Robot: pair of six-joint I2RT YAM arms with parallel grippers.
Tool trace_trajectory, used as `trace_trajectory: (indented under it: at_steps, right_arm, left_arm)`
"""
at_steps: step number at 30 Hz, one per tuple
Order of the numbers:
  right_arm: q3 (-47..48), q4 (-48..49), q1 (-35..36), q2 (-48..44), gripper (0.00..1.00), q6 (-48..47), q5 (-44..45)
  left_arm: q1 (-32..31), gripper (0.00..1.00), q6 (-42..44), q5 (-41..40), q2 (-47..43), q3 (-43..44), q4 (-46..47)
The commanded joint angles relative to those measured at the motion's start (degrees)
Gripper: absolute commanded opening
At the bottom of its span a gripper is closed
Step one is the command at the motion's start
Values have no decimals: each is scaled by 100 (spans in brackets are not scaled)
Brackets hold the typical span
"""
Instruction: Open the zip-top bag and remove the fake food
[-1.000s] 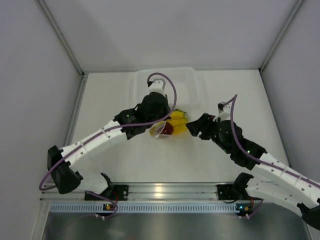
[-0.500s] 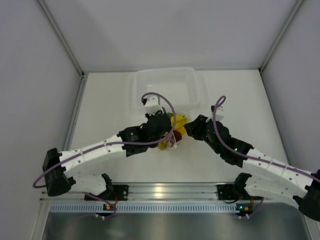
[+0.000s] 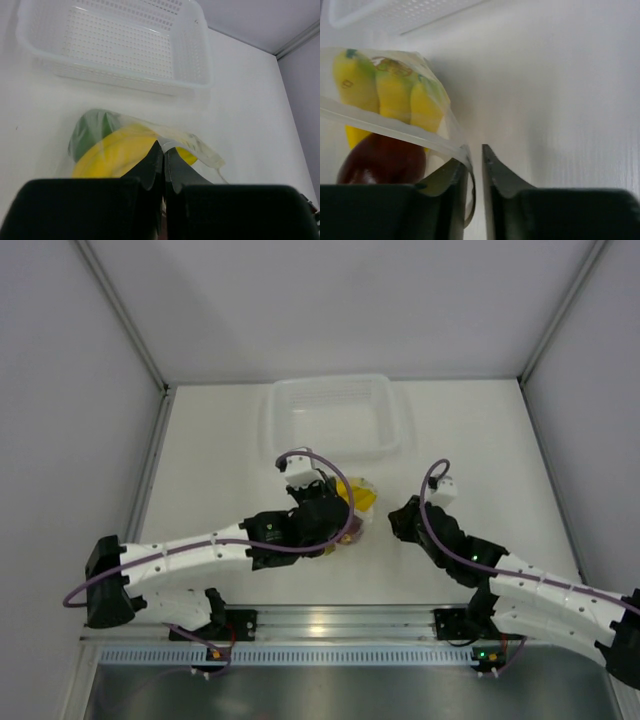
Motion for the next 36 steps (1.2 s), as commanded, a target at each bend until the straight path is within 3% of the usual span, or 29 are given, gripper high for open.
trace_trajectory:
  at_steps: [1,3,7,12,15,21,24,28,36]
  right_arm:
    - [-34,-68,-85,-416,11,-362,396]
    - [62,-226,-436,-496,9,-591,265]
    - [220,-315,-1226,-742,20,-1003,-446]
    - [1063,-726,-1255,-471,29,-1470,-1686]
    - [1687,-1447,-1149,-268,32,-1593,-1565]
    - [2250,-2150,-772,-698,40,-1541,-1265]
    - [2181,-1951,-596,-900,41,-1374,-1703]
    - [1540,-915,-499,-1085,41,-707,-2328]
    - [511,-113,-77,-1113,54,445,-1310]
  left_arm:
    - [-12,0,-88,-644,-314,-50,486]
    - [-21,0,-176,-670,-384,-208,486]
    - [-30,0,-299,-426,-438,-350,494]
    - [-47,0,-501,138,-17,-201,653]
    - [-135,0,-501,235,335,98,653]
    - [-355,0,-501,50,722,450,644]
    - [-399,0,-571,7,837,564,644]
    - [-469,0,-589,-177,986,722,644]
    - [-732,0,-721,-608,1092,1038,653]
